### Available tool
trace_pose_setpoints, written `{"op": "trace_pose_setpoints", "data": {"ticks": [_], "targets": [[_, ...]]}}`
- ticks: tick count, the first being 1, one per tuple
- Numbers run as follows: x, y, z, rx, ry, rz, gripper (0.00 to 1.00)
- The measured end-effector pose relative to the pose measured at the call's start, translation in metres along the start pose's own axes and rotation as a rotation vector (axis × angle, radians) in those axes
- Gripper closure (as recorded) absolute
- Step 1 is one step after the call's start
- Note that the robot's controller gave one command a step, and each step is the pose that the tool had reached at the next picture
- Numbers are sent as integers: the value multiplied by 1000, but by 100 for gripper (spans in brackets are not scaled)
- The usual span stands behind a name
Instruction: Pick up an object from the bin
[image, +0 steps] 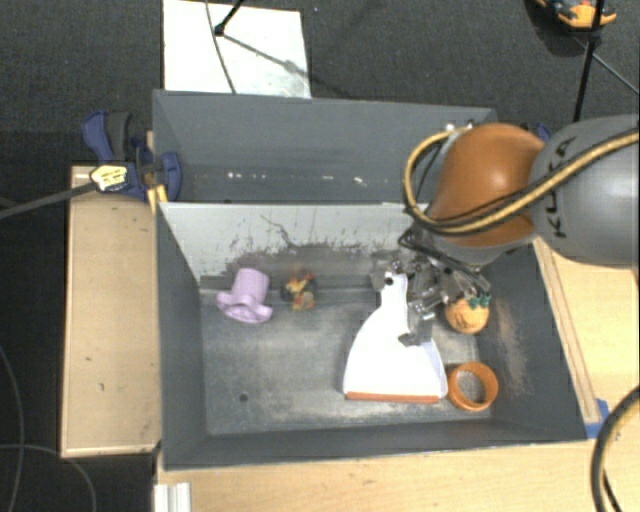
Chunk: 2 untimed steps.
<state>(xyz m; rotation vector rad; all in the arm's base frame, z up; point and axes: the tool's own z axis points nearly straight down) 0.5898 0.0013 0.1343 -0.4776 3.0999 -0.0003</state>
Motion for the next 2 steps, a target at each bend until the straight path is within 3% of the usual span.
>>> {"op": "trace_pose_setpoints", "data": {"ticks": [1,2], "targets": [[-3,8,67,-4,7,-107,0],[1,-8,63,-3,-4,-408,100]]}}
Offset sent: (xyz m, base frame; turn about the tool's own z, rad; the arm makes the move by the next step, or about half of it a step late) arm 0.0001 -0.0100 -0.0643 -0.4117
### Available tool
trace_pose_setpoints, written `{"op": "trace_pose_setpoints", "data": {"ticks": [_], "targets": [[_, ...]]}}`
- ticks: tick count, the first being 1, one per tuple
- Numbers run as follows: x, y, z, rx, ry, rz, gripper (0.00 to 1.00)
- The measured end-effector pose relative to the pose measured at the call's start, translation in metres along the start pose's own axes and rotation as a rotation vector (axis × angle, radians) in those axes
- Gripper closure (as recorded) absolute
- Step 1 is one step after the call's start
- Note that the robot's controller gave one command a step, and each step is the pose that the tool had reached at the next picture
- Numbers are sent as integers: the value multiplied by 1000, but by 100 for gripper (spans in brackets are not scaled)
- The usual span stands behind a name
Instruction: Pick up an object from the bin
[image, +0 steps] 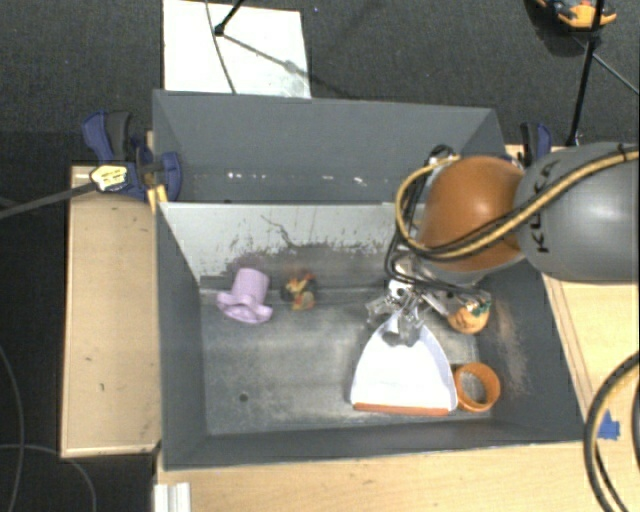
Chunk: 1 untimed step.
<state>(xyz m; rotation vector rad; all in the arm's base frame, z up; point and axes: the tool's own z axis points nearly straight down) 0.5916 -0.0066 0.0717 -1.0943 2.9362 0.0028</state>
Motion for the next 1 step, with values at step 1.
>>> {"op": "trace_pose_setpoints", "data": {"ticks": [1], "targets": [[0,0,0,0,0,1,100]]}}
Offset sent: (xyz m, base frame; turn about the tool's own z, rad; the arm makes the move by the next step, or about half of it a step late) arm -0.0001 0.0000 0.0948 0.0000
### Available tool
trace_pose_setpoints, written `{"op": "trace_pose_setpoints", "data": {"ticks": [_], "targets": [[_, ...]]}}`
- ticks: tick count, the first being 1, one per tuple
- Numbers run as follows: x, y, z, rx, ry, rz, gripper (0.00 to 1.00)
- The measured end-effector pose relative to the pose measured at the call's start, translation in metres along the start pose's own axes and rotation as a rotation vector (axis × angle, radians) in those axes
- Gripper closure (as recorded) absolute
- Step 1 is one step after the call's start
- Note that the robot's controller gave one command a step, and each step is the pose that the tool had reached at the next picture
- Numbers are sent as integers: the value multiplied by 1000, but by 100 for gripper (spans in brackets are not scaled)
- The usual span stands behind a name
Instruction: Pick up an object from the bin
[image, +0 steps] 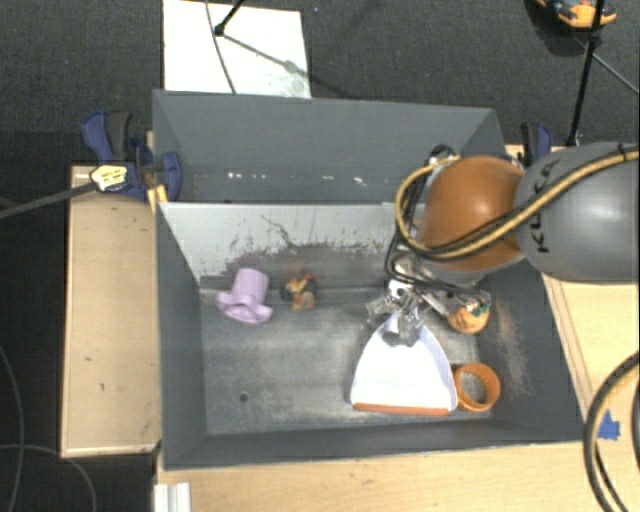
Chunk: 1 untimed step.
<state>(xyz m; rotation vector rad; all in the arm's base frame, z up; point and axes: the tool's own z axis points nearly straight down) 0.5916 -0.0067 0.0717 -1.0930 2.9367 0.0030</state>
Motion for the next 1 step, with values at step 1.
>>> {"op": "trace_pose_setpoints", "data": {"ticks": [1], "targets": [[1,1,-4,-4,5,1,100]]}}
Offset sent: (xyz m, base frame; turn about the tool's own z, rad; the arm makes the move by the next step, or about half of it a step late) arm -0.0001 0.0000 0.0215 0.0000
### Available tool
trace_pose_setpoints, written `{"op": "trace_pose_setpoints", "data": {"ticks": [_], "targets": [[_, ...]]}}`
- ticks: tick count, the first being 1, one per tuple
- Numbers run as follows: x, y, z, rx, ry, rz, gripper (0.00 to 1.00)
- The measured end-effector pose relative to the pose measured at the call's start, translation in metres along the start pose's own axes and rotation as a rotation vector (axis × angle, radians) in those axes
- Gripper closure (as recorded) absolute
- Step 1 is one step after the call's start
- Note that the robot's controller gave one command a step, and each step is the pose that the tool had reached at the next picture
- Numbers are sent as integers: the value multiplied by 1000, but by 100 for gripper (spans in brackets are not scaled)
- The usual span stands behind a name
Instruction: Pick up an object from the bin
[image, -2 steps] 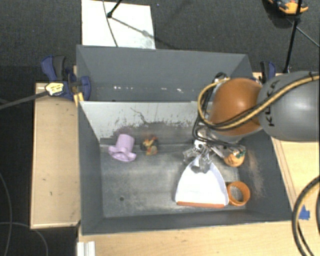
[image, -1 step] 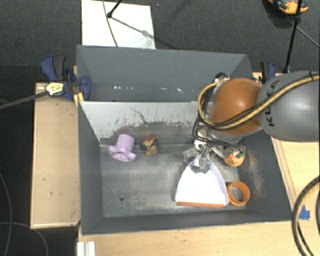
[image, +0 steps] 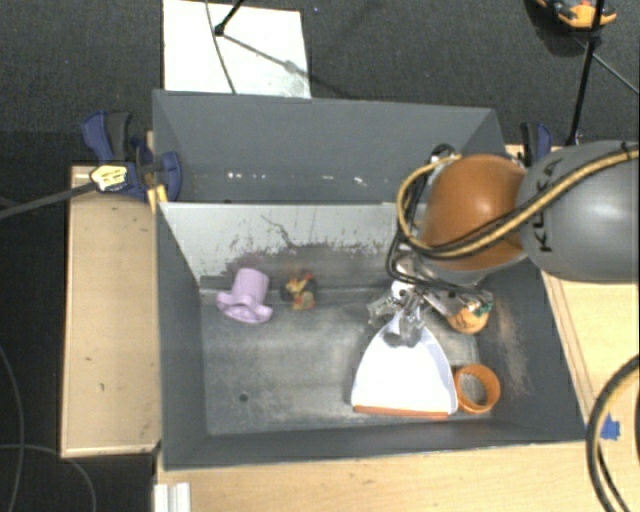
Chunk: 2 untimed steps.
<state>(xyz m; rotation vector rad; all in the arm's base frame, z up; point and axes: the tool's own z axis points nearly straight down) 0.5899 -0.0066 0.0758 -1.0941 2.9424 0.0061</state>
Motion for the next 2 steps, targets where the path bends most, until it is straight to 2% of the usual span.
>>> {"op": "trace_pose_setpoints", "data": {"ticks": [1,2], "targets": [[1,1,-21,-4,6,0,100],[0,0,-41,1,2,1,100]]}}
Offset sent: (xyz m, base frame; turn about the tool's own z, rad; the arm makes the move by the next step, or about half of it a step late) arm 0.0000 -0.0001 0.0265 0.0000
